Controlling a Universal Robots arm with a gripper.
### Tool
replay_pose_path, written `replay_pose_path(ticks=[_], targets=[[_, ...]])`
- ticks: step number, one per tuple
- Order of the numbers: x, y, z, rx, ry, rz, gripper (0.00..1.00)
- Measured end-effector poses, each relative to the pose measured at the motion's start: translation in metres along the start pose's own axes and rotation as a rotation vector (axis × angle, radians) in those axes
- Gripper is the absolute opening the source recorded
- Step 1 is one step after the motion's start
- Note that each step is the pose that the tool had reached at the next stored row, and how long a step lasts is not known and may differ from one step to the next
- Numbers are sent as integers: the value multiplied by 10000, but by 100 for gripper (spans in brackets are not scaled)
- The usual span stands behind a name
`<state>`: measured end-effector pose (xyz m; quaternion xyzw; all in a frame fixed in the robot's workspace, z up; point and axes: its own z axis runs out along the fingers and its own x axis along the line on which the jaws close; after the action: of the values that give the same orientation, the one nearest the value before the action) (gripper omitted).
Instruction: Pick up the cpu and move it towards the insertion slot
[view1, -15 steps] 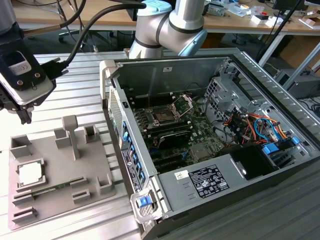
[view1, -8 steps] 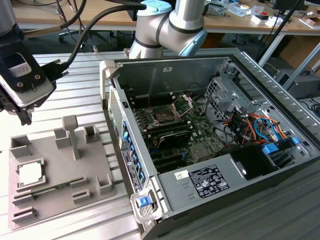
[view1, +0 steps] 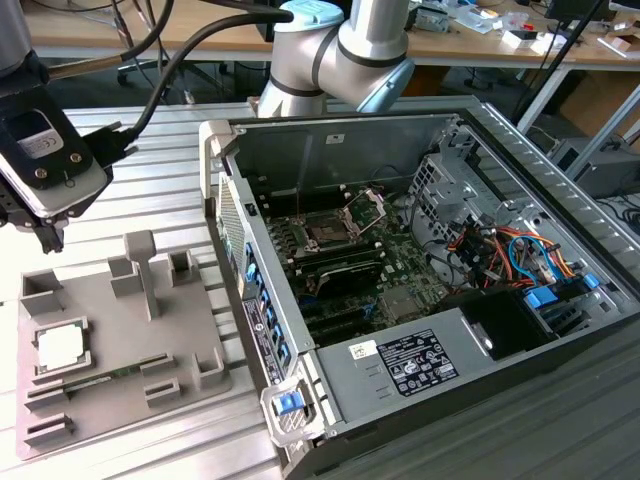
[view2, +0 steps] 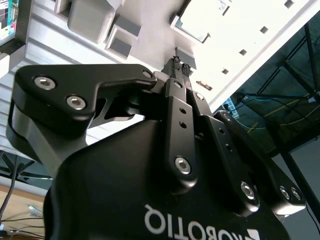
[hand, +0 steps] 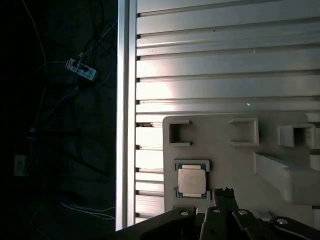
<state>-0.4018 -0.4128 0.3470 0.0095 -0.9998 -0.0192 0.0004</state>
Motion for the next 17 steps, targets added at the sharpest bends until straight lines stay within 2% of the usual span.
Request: replay_pose_path(ticks=[17], targets=[[0,-16,42,0,0,0,11]])
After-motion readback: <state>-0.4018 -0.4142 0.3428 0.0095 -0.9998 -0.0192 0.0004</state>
